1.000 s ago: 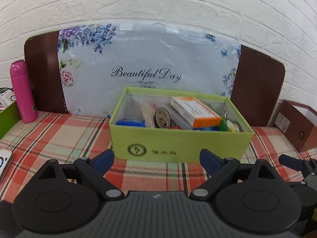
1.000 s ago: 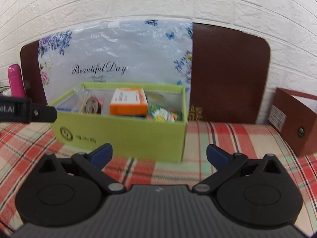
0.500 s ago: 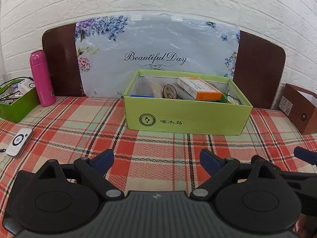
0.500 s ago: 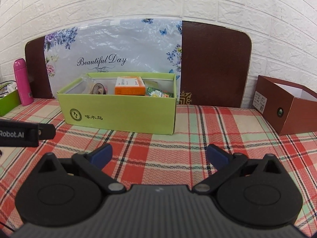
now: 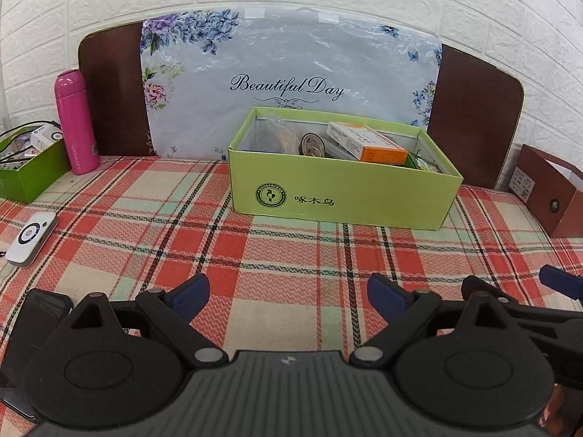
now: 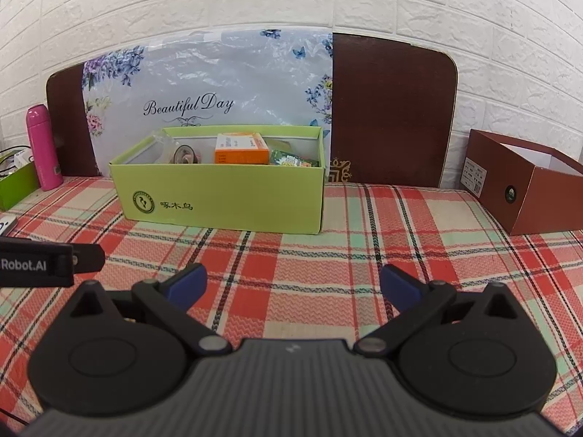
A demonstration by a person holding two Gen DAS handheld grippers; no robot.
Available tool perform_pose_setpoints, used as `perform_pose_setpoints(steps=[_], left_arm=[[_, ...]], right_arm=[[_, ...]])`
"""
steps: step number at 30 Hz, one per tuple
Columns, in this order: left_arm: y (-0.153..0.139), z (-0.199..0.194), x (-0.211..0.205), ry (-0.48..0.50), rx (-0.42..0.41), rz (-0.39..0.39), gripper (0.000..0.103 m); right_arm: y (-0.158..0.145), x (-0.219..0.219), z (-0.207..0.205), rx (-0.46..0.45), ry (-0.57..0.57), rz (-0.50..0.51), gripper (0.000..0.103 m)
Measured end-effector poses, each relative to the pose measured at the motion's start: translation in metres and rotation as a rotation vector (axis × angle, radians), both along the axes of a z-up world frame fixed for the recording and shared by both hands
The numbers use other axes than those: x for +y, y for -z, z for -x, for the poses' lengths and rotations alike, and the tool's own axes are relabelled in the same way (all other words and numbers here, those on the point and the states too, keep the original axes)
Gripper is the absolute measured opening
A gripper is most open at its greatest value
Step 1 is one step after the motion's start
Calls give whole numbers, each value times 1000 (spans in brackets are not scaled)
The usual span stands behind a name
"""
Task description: Organize objects
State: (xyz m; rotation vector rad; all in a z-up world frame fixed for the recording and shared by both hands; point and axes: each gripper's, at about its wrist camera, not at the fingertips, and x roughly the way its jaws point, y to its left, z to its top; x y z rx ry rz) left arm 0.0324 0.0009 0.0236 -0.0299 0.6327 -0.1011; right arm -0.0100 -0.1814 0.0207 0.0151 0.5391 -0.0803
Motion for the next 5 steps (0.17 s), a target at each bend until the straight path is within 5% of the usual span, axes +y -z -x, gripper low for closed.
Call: perform_pose_setpoints(steps=[5], left_arm=[[0,1,1,-2,-3,0,96]], right_arm=[[2,1,-1,8,0,2,103]])
